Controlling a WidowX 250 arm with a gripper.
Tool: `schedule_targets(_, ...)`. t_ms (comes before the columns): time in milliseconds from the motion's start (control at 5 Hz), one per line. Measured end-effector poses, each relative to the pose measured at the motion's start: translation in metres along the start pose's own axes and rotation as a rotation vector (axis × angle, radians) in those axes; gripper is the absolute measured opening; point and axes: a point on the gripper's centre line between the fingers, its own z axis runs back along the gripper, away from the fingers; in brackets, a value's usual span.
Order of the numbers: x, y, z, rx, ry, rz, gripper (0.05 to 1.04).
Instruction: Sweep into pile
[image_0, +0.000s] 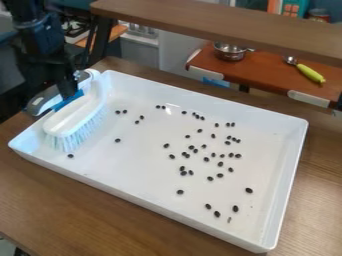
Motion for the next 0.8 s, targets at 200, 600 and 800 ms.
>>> schedule_targets(200, 0.001, -0.004, -0.017, 0.020, 0.037, -0.018, 0.999)
schedule_targets(600, -0.001, -0.007, -0.036, 0.057, 0.119, -0.015, 0.999)
schedule_targets(800, 0.001, -0.006, -0.039, 0.069, 0.142, -0.015, 0.956)
